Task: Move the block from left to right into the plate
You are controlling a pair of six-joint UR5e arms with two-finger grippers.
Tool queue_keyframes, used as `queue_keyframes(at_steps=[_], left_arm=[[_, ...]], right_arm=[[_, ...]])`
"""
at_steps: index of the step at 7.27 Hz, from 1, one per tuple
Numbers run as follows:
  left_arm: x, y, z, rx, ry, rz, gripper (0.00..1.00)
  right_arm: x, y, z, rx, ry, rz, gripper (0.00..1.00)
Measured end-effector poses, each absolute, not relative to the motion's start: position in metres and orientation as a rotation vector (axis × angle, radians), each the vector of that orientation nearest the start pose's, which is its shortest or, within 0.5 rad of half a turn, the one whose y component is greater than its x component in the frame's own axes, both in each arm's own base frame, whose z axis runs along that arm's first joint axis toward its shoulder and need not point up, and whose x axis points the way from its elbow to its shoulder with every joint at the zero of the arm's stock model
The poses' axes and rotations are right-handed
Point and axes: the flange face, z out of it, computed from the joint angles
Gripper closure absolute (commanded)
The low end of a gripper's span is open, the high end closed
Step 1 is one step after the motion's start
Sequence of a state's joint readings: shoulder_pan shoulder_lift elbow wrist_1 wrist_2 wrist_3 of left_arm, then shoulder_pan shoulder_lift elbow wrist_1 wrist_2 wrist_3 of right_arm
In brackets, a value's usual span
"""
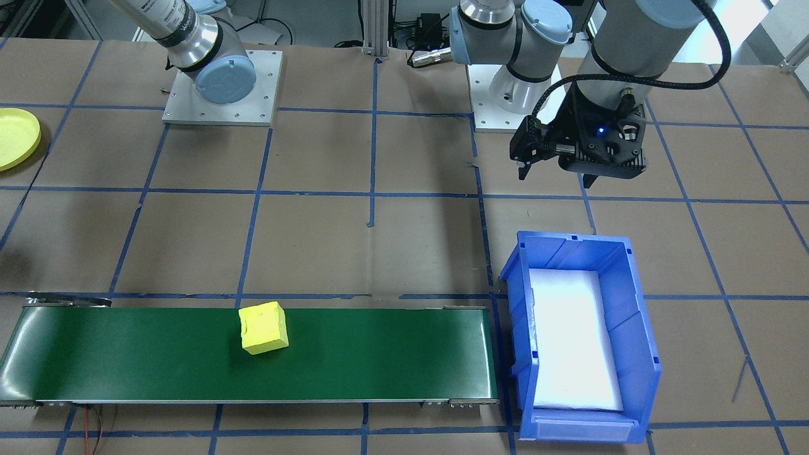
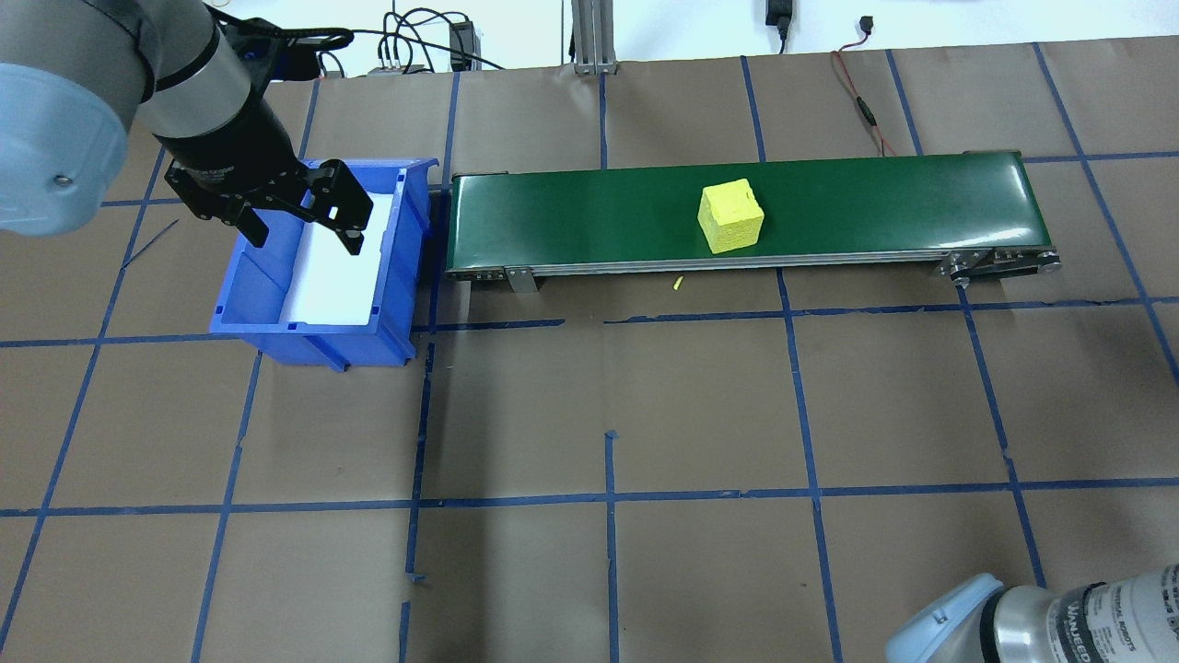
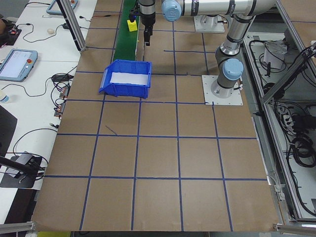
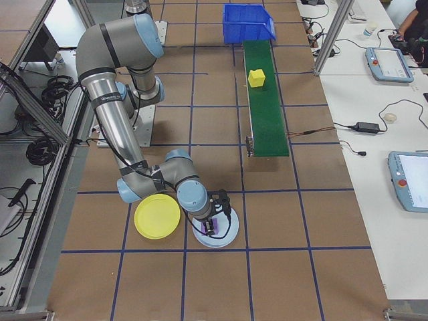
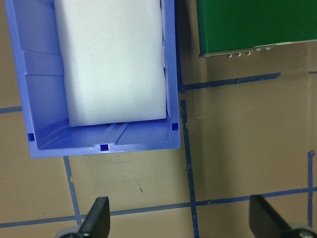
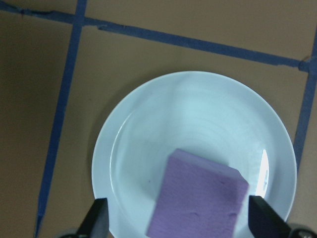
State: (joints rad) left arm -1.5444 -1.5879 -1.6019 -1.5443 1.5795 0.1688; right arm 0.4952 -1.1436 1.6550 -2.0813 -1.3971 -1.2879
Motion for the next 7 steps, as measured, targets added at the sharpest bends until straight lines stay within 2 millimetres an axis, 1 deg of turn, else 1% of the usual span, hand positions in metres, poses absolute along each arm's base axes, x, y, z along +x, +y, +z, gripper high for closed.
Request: queue_keyframes(at_steps=[1, 2, 3, 4, 5, 6, 7], left_arm=[[-0.119, -0.499, 0.471, 0.226, 3.126, 0.024, 0.00], [-0.118, -0.497, 0.476, 0.218, 3.126, 0.006, 0.00], [-0.115, -0.496, 0.480, 0.196, 3.124, -0.013, 0.00], [-0.109, -0.497, 0.483, 0.164, 3.127, -0.024, 0.00], [-0.101, -0.498, 0.484, 0.129, 3.130, -0.029, 0.00], [-0.098, -0.497, 0.484, 0.095, 3.128, -0.021, 0.00], [-0.097, -0.495, 0.483, 0.052, 3.127, 0.004, 0.00]], right_arm=[[-0.419, -0.472, 0.286, -0.318, 3.032, -0.261, 0.00], [-0.356, -0.511, 0.319, -0.350, 3.035, -0.282, 0.01], [-0.293, -0.540, 0.353, -0.423, 3.042, -0.321, 0.01], [-0.234, -0.565, 0.379, -0.501, 3.040, -0.361, 0.00], [-0.168, -0.588, 0.390, -0.545, 3.025, -0.371, 0.01], [-0.102, -0.606, 0.389, -0.574, 3.007, -0.354, 0.04], [-0.043, -0.618, 0.380, -0.592, 2.990, -0.321, 0.03]])
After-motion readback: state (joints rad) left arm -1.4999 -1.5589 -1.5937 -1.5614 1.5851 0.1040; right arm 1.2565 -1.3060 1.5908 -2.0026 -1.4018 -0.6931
